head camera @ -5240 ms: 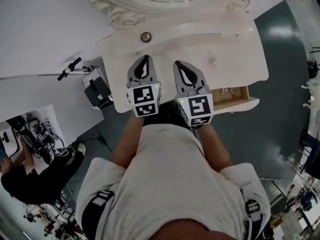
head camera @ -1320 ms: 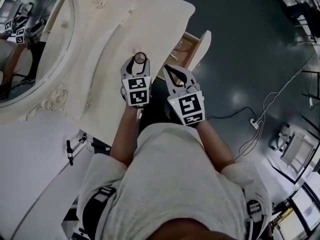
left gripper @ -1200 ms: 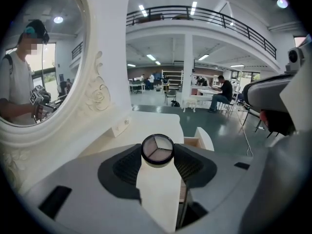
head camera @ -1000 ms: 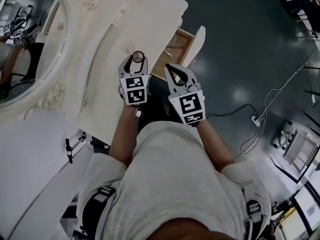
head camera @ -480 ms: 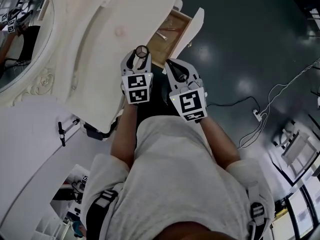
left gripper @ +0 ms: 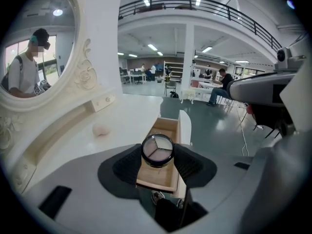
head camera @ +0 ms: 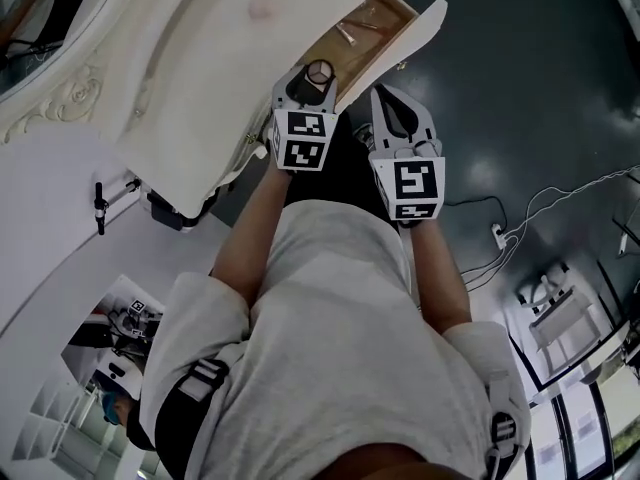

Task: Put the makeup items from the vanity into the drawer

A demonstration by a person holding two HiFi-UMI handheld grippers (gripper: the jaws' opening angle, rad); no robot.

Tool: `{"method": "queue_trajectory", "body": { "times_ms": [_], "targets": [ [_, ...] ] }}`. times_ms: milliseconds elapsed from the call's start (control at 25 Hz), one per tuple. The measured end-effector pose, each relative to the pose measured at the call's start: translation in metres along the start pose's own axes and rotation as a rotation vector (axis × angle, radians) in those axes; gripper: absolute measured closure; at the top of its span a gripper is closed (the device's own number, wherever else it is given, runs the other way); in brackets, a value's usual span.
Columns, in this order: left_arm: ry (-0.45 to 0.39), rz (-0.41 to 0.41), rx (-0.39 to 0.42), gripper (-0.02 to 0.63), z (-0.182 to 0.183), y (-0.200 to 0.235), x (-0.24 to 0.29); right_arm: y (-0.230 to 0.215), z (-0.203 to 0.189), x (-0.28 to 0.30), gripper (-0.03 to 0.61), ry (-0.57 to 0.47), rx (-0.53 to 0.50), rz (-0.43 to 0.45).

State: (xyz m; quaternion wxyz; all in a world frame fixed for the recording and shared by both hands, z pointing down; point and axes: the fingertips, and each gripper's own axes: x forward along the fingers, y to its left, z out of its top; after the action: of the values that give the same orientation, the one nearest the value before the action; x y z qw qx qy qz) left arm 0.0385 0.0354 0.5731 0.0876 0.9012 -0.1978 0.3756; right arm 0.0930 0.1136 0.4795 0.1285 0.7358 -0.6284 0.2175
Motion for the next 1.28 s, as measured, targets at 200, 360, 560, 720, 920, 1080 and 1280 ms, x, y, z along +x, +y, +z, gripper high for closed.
{"method": "queue_trajectory", "body": {
  "times_ms": [200,360,560,720,920,1080,1280],
  "targets": [
    [0.036,-0.02,0.019,0.4,-0.015,-0.008,0.02,-0.007,-0.009,0.004,0.565,0.009,0.025,-0.016],
    [0.045,-0.029,0.005,0.4,-0.026,-0.004,0.033,-0.006,-0.027,0.014,0.565,0.016,0.048,-0.016],
    [0.068,-0.041,0.024,0.4,-0.043,-0.004,0.048,-0.006,-0.052,0.033,0.565,0.051,0.07,-0.015],
    [0.082,-0.06,0.024,0.4,-0.053,-0.007,0.068,-0.012,-0.062,0.044,0.565,0.075,0.068,-0.01],
    [0.099,-0.087,0.013,0.4,-0.061,-0.009,0.096,-0.028,-0.068,0.048,0.565,0.103,0.057,-0.016],
    [0.131,-0.109,0.042,0.4,-0.066,-0.01,0.11,-0.036,-0.069,0.05,0.565,0.114,0.065,-0.031],
    [0.184,-0.126,0.063,0.4,-0.074,-0.01,0.125,-0.037,-0.069,0.059,0.565,0.121,0.081,-0.031]
  ]
}}
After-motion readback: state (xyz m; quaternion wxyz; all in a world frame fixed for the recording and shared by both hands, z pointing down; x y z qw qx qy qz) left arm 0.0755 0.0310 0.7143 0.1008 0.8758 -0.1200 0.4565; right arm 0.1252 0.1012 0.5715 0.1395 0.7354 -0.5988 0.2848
